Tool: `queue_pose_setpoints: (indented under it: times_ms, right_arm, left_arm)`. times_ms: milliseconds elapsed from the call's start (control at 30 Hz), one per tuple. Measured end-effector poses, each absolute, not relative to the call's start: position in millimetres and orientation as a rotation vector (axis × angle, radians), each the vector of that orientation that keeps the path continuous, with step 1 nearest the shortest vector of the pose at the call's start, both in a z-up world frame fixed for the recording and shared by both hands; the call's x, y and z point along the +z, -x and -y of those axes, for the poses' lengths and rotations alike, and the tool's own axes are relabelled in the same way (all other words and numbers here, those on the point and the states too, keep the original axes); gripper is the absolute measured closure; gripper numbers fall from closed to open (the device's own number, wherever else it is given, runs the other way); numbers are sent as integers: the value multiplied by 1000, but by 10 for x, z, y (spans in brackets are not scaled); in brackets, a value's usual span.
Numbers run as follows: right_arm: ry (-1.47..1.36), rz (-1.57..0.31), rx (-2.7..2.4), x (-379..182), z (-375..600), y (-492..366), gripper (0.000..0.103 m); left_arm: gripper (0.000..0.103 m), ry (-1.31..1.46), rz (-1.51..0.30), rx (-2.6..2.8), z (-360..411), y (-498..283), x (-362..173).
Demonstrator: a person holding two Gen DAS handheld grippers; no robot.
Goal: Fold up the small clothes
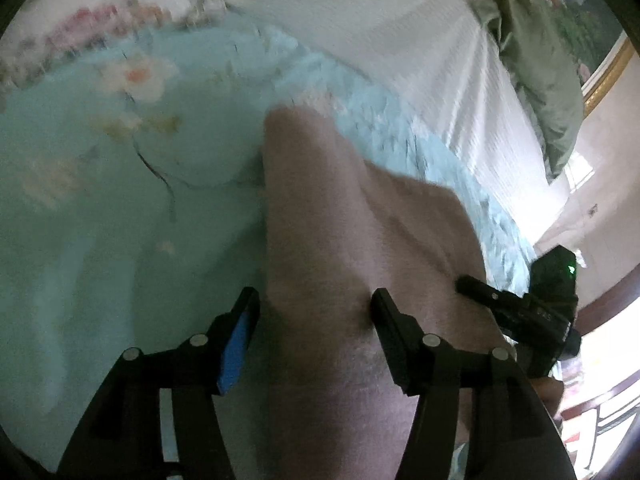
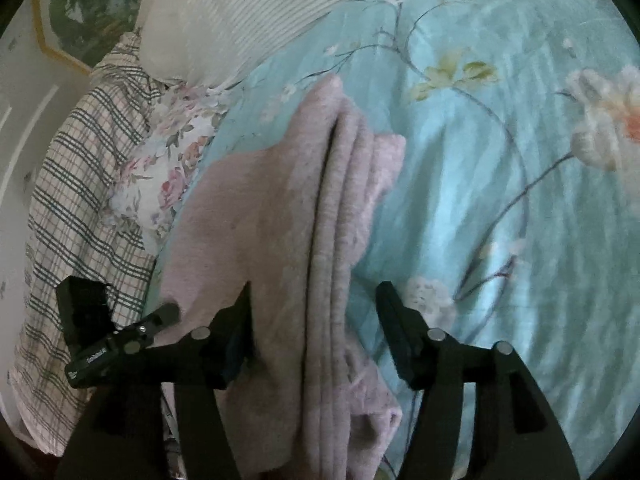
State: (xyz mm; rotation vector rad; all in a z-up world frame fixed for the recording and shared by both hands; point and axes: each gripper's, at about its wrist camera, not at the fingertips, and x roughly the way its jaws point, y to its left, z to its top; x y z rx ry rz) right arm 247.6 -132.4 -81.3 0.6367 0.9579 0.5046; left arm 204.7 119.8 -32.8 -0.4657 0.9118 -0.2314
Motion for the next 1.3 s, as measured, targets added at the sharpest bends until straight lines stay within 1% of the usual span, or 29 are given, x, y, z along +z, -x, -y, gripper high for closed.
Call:
queue_pose_setpoints:
  times_ms: [133,233,267,300,333,367,400,433,567,667,767,833,900,1000,1100,1167,1200,1233,1267,1300]
  right_arm:
    - [-559,-875,437,-514,1378,-2374,38]
    - [-518,-788,408,-304,1370,-2396,38]
    - [-503,-778,395,-274,1347,-2449,40]
    - [-494,-782,387,-278,1326,-2505,50]
    - [-490,-802,384,-317,1297,-2593,56]
    - [-489,-841,388,-387,1268,-2691,81]
    - [-486,-880,385,-447,1236,-2767,93]
    - [-486,-888,376,-460,1232,-2799,93]
    - [-544,-752,378,-269,1402,-2639,97]
    - [-555,-814,306,-457,1494,-2707,97]
    - [-597,-889,285,-652,1538,-2778,96]
    - [-591,-870,254,-530,1554,-2719,96]
    - [-561,-816,251,-287,1517,-2583,96]
    - [-600,-739,365,27,1291,-2457,96]
    - [-607,-798,460,-3,886,-2518,96]
    - [-572,-859,431,-207,728,-2620,96]
    - [-546,-893,373,-340,716,-2677,96]
    - [-543,-927,319,-519,765,-2743,100]
    - [-565,-936,308,-646,838,-2778,103]
    - [-584,-935,307,-725,908,-2794,103]
  left_arm:
    - [46,495,-857,-280,-1289,-1939,-121]
    - [49,477,-842,-366,-1163,-1894,-30]
    - [49,458,-841,-387,-1103,-1874,-22]
    - [50,442,-843,-403,-1033,-1876,-18]
    - [54,425,-849,-432,-962,-1869,-31]
    - [57,417,-854,-445,-927,-1866,-43]
    - [60,402,-863,-463,-874,-1867,-46]
    - [60,388,-867,-483,-838,-1868,-43]
    - [60,330,-889,-461,-731,-1901,-149]
    - [61,341,-929,-432,-707,-1958,-357]
    - [60,331,-927,-426,-683,-1950,-316]
    - [60,343,-911,-435,-708,-1961,-210]
    - [60,349,-882,-427,-765,-2026,-103]
    - [60,378,-876,-377,-863,-2259,-47]
    - [62,396,-905,-303,-924,-2565,-146]
    - [66,396,-948,-272,-950,-2747,-288]
    - [73,391,-971,-258,-942,-2821,-358]
    - [83,385,-992,-255,-939,-2877,-430]
    - [86,376,-1001,-251,-935,-2918,-486]
    - [90,363,-998,-245,-927,-2936,-511]
